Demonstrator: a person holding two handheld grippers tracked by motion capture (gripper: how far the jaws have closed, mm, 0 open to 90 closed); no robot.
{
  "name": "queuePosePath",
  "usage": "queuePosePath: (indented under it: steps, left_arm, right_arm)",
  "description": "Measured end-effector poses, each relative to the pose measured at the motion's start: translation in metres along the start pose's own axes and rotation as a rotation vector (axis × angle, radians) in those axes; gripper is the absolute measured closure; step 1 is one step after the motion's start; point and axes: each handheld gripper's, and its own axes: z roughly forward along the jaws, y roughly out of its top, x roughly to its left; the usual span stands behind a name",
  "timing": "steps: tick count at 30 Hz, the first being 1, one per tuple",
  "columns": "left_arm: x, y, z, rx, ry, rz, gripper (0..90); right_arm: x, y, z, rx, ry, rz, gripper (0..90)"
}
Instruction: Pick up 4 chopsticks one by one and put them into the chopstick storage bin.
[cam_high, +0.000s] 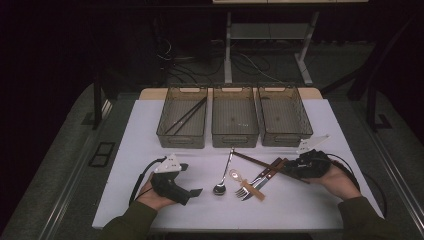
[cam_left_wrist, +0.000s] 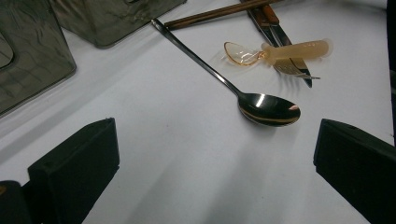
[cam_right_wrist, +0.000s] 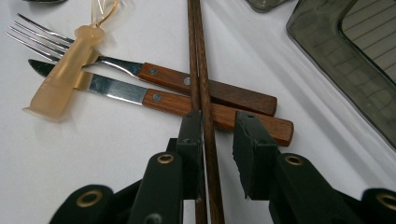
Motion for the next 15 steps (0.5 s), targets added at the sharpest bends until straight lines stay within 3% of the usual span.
queuePosePath:
  steps: [15]
  left_arm:
    - [0.0,0.0,0.0001,0.001,0.0,0.001,0.0]
  right_arm:
    - [-0.0012,-0.0009,0.0025,0.011,-0.002,-0.003,74.3]
